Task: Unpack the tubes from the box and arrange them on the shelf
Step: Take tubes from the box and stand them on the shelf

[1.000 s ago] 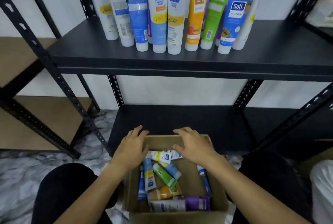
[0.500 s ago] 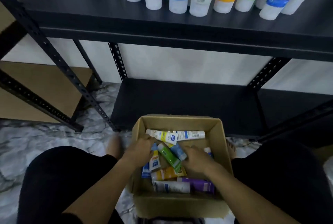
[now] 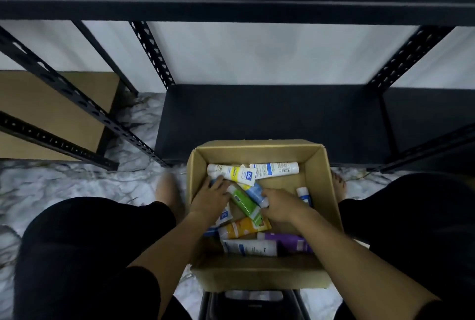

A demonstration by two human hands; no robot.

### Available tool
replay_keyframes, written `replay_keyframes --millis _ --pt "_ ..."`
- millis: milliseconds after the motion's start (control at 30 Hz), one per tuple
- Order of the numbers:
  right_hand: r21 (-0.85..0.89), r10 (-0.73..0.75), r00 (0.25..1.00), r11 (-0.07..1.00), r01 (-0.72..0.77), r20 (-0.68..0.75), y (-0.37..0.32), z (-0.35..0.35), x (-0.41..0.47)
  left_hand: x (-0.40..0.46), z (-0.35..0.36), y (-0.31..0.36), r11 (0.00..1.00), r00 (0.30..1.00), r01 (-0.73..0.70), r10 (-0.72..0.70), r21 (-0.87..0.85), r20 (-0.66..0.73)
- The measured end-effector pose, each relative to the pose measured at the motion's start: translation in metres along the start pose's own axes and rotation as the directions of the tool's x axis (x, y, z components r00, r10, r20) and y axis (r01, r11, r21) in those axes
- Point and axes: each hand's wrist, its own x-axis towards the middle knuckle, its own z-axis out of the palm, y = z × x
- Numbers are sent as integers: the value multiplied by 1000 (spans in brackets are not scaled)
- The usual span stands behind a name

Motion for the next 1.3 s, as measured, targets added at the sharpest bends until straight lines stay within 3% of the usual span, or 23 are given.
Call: replay_keyframes --millis 400,733,967,1200,1300 --pt "54 -33 999 998 35 -32 4 -5 5 20 -16 -7 996 999 3 2 94 -53" --pt "100 41 984 995 -24 -174 10 -10 4 3 -22 -3 998 998 -8 12 69 -64" --pt "178 108 979 981 -76 -174 12 -4 12 -27 -45 4 989 979 129 -139 -77 -146" --pt "196 167 968 972 -130 -185 15 8 32 -51 -43 4 882 896 282 -383 -377 -226" --pt "173 144 972 979 -112 -188 16 17 41 -56 -38 3 843 863 358 -463 -402 -202"
